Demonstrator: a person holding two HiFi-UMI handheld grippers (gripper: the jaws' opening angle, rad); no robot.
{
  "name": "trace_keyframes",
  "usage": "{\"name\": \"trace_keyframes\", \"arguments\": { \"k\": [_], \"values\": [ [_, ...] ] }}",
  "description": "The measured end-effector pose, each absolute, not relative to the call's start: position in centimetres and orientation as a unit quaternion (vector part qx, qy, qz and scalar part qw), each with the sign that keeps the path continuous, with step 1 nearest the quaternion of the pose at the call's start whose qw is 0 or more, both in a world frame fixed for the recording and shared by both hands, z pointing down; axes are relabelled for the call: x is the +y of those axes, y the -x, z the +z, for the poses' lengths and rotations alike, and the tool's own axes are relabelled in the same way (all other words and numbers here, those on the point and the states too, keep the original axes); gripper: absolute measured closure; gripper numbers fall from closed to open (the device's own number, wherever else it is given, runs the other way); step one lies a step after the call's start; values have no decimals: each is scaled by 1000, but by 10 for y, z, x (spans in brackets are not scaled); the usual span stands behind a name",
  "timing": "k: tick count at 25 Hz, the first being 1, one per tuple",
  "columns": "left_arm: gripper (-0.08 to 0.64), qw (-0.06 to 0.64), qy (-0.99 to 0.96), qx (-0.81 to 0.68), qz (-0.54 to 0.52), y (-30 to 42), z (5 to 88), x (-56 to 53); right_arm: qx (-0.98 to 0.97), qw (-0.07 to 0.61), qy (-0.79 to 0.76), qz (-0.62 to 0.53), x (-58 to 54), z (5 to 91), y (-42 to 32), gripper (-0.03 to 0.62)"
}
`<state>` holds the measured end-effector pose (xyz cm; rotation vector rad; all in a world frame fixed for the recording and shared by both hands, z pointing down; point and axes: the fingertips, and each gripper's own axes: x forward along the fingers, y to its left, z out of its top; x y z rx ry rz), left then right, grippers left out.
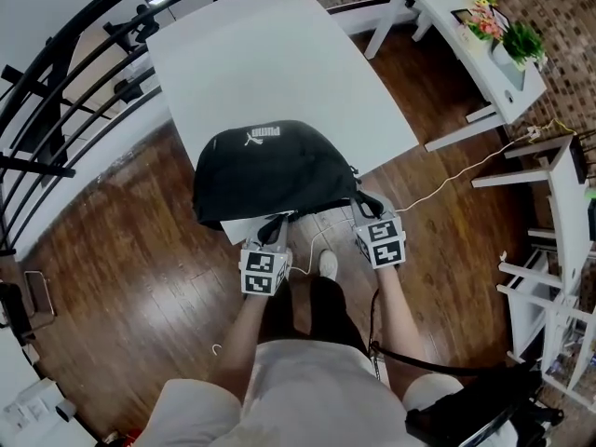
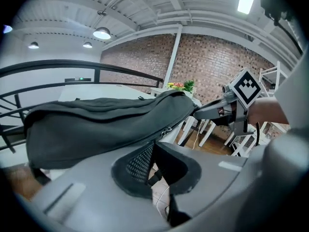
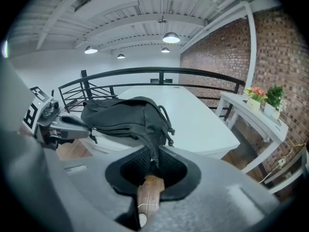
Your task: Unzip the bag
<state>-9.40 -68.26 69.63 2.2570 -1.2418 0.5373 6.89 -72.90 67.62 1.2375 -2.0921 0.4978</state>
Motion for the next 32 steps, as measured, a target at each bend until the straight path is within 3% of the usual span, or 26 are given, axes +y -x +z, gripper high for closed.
{"name": "trace_keyframes", "arguments": {
  "k": [13,20,24,27,28,32],
  "values": [
    [532,244,-737,-575,258,322,719,-665,-753,371,-512,182,-729,722,-87,551],
    [519,225,-757,-565,239,309,713,-644,-744,352,-541,175,-715,724,-83,541],
    [476,212,-766,-562,227,289,690,-599,-738,342,-555,174,-663,714,-95,540],
    [525,187,-762,-586,204,275,658,-557,-761,282,-557,174,-616,689,-96,555],
    [543,178,-762,-592,190,265,645,-540,-774,257,-553,171,-594,677,-94,599],
    [543,139,-781,-595,130,195,575,-453,-831,165,-513,138,-484,604,-85,600]
  ]
}}
